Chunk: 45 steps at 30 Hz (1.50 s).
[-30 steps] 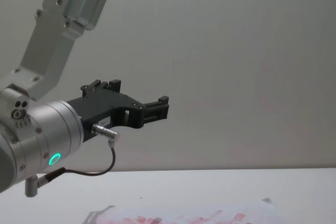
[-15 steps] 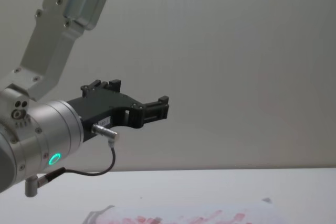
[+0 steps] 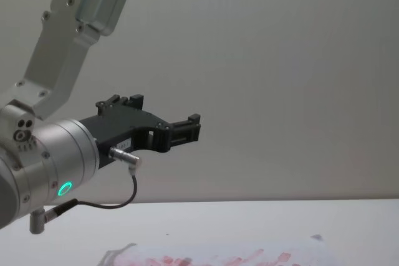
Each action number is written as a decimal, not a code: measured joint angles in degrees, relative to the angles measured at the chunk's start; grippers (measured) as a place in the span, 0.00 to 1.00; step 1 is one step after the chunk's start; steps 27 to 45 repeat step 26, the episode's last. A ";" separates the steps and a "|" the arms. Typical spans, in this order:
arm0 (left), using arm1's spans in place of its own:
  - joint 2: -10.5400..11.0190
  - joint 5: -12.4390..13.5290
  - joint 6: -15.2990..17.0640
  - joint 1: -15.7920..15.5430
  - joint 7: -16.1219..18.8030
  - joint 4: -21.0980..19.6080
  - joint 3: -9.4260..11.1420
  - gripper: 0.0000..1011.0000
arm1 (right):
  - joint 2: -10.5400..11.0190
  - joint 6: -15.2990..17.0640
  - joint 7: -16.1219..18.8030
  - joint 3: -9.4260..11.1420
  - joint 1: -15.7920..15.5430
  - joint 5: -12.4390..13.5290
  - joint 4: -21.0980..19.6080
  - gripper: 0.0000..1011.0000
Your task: Use the one hand to pick up the stamp and affix it onto the A4 paper.
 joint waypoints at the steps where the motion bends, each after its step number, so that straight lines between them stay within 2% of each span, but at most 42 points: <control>1: 0.00 0.00 0.00 0.00 0.00 0.00 0.00 0.99 | -0.05 0.04 0.05 -0.03 0.08 -0.10 0.11 0.22; 3: 0.00 0.00 0.00 0.00 0.00 0.00 0.00 0.99 | -0.12 0.10 0.14 -0.09 0.24 -0.30 0.30 0.23; 6: 0.00 0.00 0.00 0.00 0.00 0.00 0.00 0.99 | -0.26 0.19 0.26 -0.19 0.46 -0.60 0.63 0.35; 9: 0.00 0.00 0.00 0.00 0.00 0.00 0.00 0.99 | -0.38 0.26 0.35 -0.26 0.65 -0.87 0.90 0.41; 13: 0.00 0.00 0.00 0.00 0.00 0.00 0.00 0.99 | -0.49 0.33 0.47 -0.34 0.86 -1.14 1.21 0.55; 14: 0.00 0.00 0.00 0.00 0.00 0.00 0.00 0.99 | -0.49 0.33 0.47 -0.34 0.86 -1.14 1.21 0.55; 17: 0.00 0.00 0.00 0.00 0.00 0.00 0.00 0.99 | -0.57 0.36 0.54 -0.39 0.97 -1.31 1.37 0.67; 26: 0.00 0.00 0.00 0.00 0.00 0.00 0.00 0.99 | -0.66 0.43 0.63 -0.45 1.15 -1.53 1.61 0.92; 45: 0.00 0.00 0.00 0.00 0.00 0.00 0.00 0.99 | -0.66 0.43 0.63 -0.45 1.15 -1.53 1.61 0.92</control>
